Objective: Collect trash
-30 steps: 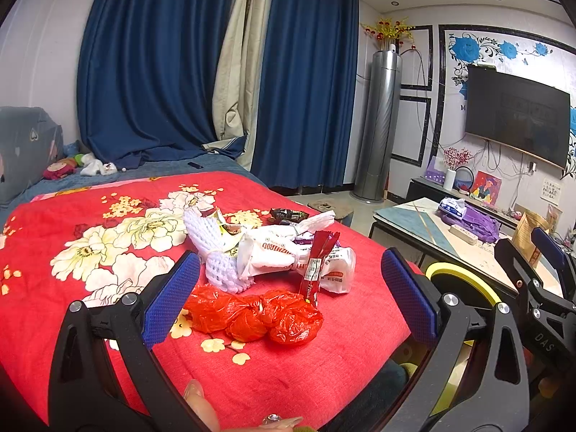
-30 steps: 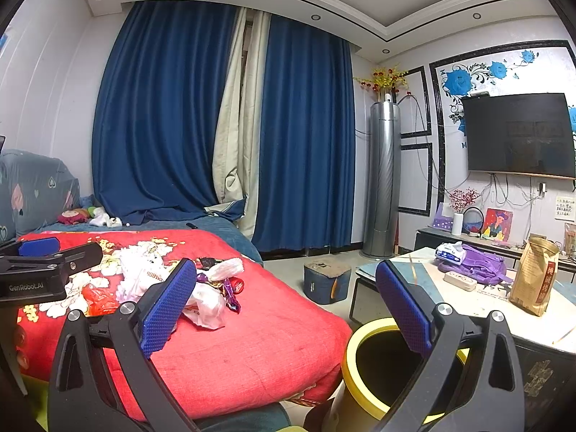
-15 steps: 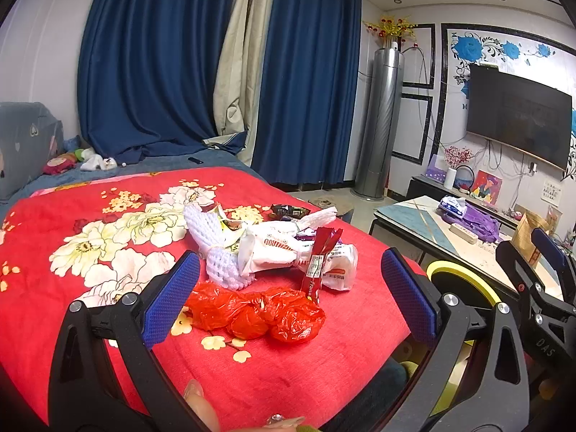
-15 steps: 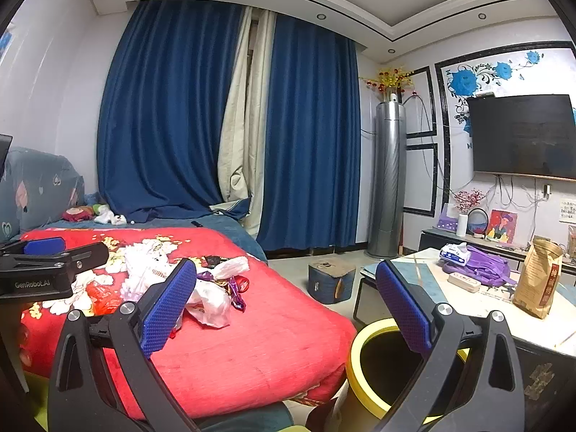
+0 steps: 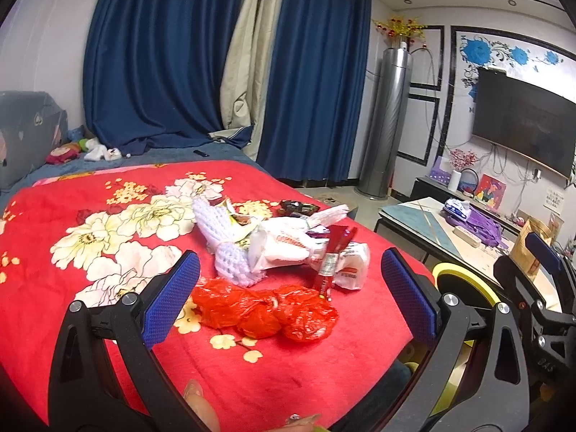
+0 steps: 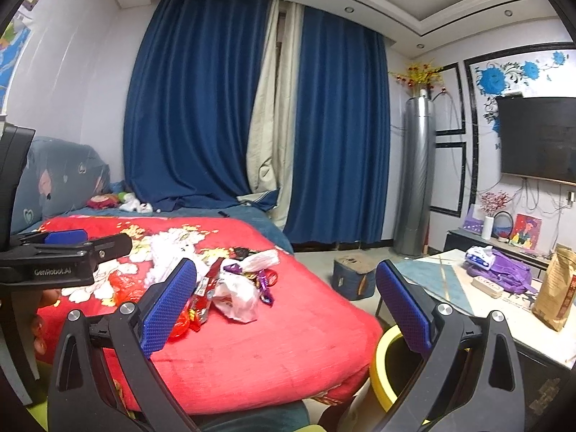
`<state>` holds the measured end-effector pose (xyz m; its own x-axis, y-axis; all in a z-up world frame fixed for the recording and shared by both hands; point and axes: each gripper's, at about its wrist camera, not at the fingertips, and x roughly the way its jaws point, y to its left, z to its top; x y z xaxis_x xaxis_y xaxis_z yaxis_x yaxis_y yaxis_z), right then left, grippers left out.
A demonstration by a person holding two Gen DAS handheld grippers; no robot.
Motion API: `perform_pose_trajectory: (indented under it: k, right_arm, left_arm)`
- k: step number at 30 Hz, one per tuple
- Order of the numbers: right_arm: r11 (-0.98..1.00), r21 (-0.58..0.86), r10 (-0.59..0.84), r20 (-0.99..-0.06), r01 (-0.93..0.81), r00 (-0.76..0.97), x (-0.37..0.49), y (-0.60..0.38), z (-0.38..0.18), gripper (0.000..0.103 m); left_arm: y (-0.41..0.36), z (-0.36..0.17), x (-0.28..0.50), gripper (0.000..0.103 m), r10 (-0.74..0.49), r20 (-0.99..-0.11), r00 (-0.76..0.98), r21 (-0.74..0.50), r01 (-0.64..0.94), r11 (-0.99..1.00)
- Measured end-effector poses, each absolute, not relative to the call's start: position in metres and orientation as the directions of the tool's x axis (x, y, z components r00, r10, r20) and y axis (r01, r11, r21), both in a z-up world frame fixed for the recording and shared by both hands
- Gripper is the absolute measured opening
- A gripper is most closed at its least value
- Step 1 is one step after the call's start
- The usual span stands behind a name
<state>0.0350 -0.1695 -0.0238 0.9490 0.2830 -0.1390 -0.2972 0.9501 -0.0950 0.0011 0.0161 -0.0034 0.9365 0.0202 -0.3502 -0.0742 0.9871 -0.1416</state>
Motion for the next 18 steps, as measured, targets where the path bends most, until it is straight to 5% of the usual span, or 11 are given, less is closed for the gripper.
perform_pose_trajectory:
  k: [18]
  right_arm:
    - [0.891,-0.075,0.425,-0.21,-0.448,0.881,0.08,-0.124,-0.021,0.097]
  left_arm:
    - [0.069,-0.011,0.012,0.092,0.117,-0.406,0.906,-0.188,-0.208,0.96]
